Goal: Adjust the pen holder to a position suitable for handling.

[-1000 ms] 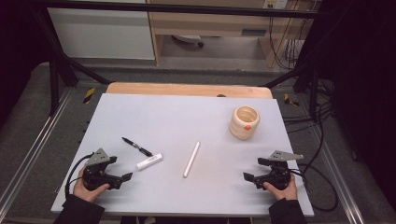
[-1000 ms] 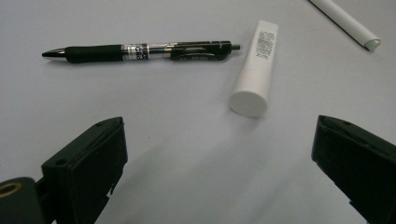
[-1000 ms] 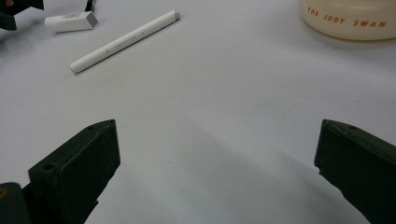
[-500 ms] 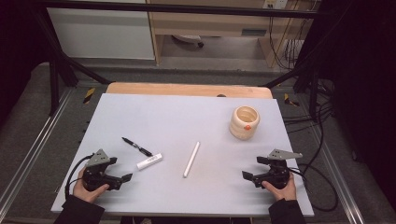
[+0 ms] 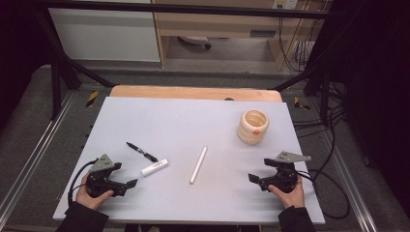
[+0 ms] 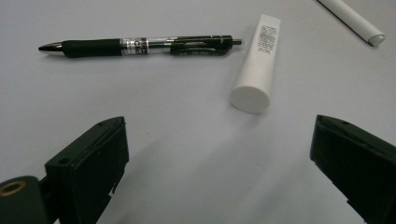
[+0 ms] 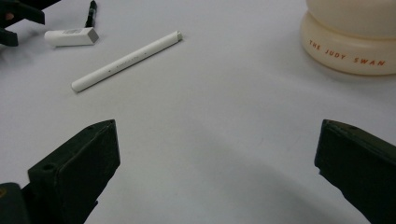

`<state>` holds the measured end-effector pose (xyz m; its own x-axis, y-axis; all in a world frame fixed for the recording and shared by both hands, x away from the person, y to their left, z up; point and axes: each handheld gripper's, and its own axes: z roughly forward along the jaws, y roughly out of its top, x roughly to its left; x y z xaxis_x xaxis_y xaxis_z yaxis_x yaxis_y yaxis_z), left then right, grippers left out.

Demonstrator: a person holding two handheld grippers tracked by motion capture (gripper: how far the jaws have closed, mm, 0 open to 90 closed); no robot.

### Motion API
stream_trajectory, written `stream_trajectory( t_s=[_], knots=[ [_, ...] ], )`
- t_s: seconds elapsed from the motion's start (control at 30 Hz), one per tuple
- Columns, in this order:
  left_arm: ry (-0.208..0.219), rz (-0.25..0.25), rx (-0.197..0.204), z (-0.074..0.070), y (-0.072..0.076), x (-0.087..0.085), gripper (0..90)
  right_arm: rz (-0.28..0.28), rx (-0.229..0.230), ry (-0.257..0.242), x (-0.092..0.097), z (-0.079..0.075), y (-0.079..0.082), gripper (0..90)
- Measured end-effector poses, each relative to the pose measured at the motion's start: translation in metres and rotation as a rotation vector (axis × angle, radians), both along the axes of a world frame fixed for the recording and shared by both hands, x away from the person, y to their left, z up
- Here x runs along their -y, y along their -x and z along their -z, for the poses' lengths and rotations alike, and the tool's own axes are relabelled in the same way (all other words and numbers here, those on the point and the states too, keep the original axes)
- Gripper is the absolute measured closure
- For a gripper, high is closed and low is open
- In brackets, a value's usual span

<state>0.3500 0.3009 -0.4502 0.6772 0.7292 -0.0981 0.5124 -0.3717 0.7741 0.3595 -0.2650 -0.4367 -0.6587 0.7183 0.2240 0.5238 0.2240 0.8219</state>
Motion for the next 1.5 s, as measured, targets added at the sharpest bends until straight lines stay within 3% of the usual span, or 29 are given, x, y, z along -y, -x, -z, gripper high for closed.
stream_trajectory(
  t_s=[0.63,1.13,1.5],
  knots=[
    [0.000,-0.006,-0.008,0.001,-0.001,0.000,5.2,0.018,0.063,0.043,-0.013,-0.028,-0.016,0.7],
    [0.001,-0.007,-0.012,0.002,-0.002,0.000,5.5,0.035,0.082,0.091,-0.033,-0.052,-0.049,2.6],
    [-0.001,-0.003,-0.011,0.002,-0.002,0.000,5.7,0.059,0.112,0.113,-0.036,-0.069,-0.075,6.8]
  ],
)
